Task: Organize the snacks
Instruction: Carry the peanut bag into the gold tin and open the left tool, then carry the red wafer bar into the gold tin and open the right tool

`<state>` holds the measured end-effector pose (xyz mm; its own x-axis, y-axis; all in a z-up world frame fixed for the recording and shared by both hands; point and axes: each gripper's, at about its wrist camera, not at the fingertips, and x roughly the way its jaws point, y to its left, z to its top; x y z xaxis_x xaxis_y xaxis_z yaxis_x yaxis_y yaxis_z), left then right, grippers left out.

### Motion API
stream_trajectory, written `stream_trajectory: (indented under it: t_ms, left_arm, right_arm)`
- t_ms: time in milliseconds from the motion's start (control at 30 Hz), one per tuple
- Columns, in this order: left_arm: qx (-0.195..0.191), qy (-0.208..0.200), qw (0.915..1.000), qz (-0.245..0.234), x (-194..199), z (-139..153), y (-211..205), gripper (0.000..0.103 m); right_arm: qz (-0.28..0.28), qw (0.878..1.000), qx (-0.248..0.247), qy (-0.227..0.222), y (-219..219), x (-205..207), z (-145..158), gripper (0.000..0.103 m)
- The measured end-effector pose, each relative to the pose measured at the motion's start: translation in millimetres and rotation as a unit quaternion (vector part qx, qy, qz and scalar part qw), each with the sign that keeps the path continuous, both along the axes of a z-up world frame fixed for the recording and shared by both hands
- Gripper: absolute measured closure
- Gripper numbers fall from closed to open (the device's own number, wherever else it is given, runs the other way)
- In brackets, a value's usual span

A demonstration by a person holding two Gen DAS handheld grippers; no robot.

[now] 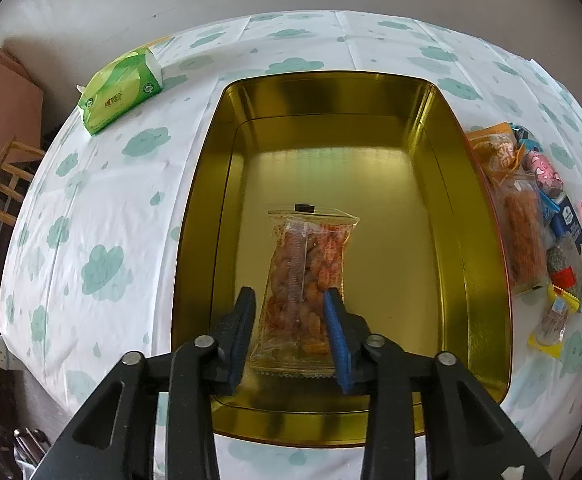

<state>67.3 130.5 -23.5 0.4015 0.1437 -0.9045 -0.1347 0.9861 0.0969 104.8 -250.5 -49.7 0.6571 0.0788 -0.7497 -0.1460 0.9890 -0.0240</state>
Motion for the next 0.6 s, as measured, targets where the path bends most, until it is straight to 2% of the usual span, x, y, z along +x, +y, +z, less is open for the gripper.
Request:
stream_trajectory:
  t_ms: [67, 133, 300, 600]
  left_arm:
    - [-0.002, -0.003, 1.0, 0.001, -1, 1, 1, 0.063]
    - [-0.008, -0.006, 1.0, 0.002, -3, 2, 1, 0.053]
    - [-0.019, -0.023, 0.9996, 0.002, -9, 9, 1, 0.039]
    - [-0.041, -0.048, 0.998, 0.0, -21, 20, -4, 0.023]
  right_arm:
    - [0.0, 1.0, 0.0, 0.0, 0, 0, 0, 0.056]
    - [-0.005, 1.0, 0.0, 0.002, 0, 0, 1, 0.057]
    - [-0.018, 1.0, 0.004, 0.006, -3, 0, 2, 0.058]
    - [-0.039, 0.999, 0.013, 0.011, -2, -8, 8, 0.058]
